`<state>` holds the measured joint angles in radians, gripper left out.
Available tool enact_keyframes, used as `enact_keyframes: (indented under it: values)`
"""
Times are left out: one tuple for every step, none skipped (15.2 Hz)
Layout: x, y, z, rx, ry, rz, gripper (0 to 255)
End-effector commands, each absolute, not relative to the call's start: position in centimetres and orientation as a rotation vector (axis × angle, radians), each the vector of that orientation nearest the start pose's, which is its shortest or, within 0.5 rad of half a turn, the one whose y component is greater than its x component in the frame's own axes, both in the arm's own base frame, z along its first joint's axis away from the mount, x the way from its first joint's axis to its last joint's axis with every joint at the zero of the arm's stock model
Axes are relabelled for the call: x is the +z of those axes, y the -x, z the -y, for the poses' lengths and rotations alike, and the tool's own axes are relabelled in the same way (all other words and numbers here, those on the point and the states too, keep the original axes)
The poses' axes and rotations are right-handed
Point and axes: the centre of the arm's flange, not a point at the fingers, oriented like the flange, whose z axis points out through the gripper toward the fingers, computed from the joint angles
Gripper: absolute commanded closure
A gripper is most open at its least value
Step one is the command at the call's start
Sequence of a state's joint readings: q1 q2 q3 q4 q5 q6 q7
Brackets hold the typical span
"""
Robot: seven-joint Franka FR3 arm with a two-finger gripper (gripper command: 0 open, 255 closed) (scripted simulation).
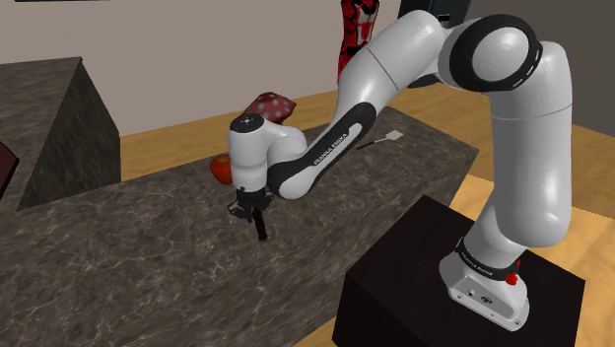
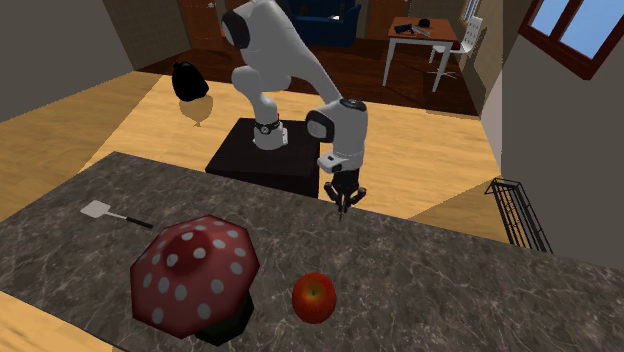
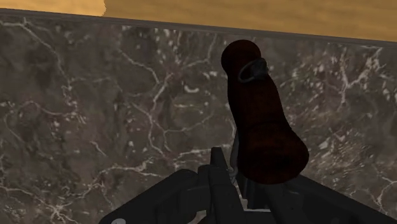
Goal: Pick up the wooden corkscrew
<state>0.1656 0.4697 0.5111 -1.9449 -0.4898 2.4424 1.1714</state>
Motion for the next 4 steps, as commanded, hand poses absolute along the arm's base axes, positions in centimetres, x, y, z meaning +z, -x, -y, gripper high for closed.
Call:
enact_keyframes:
  values:
    - [28.50,-50.03,-38.04,-0.246,3.093,-0.298,255]
    - [29.03,-50.03,-38.04,-0.246,3.093,-0.298,255]
    - [29.11,-50.02,-38.04,-0.246,3.093,-0.298,255]
    - [29.11,-50.03,-38.04,-0.246,3.093,-0.298,255]
